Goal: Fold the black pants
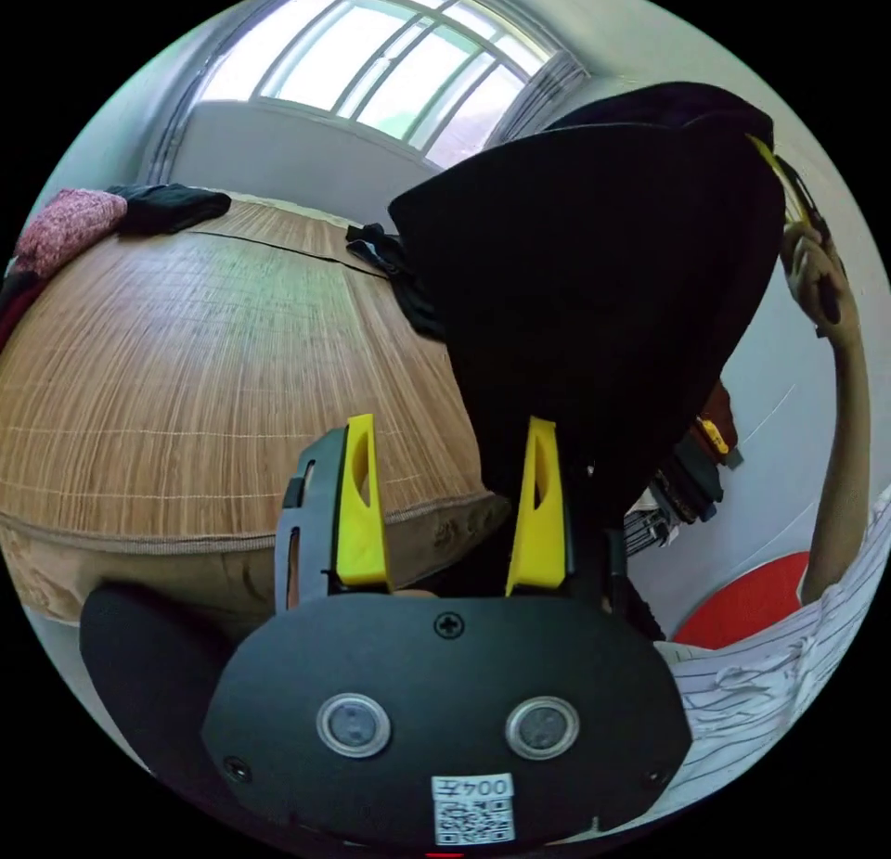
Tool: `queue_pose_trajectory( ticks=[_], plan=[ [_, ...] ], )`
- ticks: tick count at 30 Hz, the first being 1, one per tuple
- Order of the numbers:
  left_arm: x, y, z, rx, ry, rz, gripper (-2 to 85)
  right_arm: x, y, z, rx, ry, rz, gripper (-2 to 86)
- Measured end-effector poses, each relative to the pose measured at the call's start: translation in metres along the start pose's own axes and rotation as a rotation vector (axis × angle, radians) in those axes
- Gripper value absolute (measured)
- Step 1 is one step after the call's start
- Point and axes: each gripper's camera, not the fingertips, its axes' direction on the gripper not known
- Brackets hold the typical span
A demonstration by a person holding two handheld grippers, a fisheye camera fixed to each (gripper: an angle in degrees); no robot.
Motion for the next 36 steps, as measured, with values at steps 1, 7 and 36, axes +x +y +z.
queue_pose_trajectory(
  ticks=[1, 7, 36],
  plan=[
    [-0.002, 0.0, -0.004, 0.01, 0.066, -0.016, 21.4, -0.004, 0.003, 0.001, -0.006, -0.002, -0.003, 3.1],
    [-0.022, 0.012, -0.03, 0.062, 0.532, -0.033, 18.9, -0.022, 0.018, -0.005, -0.014, -0.004, -0.016, 3.2],
    [0.379, -0.129, -0.514, 0.624, 0.366, 0.644, -0.2, -0.316, -0.01, -0.21, 0.501, 0.015, -0.688, 2.7]
  ],
)
